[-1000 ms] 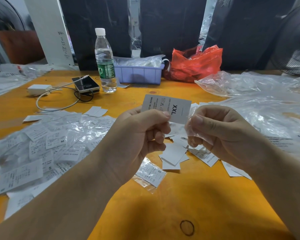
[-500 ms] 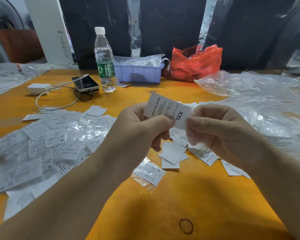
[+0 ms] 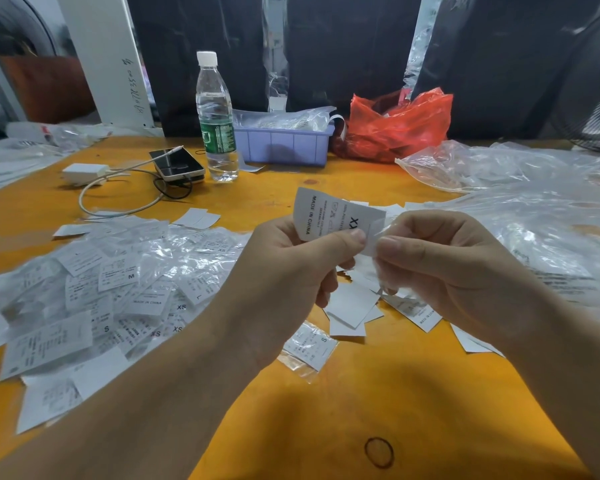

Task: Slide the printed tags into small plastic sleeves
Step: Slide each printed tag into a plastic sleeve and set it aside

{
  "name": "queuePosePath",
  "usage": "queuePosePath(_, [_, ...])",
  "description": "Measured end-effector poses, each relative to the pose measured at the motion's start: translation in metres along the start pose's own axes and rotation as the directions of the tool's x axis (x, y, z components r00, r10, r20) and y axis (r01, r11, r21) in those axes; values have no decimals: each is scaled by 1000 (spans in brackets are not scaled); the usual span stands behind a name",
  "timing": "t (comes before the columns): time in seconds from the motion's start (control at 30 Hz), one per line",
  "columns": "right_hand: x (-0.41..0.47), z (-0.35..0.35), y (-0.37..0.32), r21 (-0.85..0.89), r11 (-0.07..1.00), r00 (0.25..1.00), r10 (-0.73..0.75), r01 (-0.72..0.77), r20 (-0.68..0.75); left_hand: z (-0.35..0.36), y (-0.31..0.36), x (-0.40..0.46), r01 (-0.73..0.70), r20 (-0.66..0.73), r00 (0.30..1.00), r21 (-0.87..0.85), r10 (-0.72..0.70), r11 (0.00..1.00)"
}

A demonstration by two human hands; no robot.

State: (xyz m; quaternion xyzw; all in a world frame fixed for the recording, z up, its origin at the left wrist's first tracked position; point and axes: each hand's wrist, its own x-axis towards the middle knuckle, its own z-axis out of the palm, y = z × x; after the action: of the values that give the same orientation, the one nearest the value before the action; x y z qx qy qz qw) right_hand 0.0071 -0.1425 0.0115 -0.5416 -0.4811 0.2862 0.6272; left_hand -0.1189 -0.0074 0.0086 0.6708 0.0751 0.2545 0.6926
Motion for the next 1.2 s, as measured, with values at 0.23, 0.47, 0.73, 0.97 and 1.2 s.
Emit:
queuePosePath(0.23, [0, 1, -4, 3, 999, 999, 38, -38, -28, -3, 0, 1, 20, 57, 998, 38, -22, 999])
queuePosePath(0.47, [-1, 3, -7, -7, 998, 997, 60, -61, -50, -6, 2, 0, 29, 69, 997, 130, -38, 991])
queuePosePath(0.73, [-1, 3, -6, -35, 998, 996, 43, -45, -74, -5, 1, 1, 44, 65, 996, 239, -61, 970])
queuePosePath(0.97, [0, 1, -4, -93, 995, 998, 37, -42, -54, -5, 2, 0, 19, 80, 996, 204, -36, 979])
queuePosePath(1.2, [1, 1, -1, -50, 996, 995, 65, -69, -80, -7, 2, 1, 9, 23, 1000, 170, -13, 985])
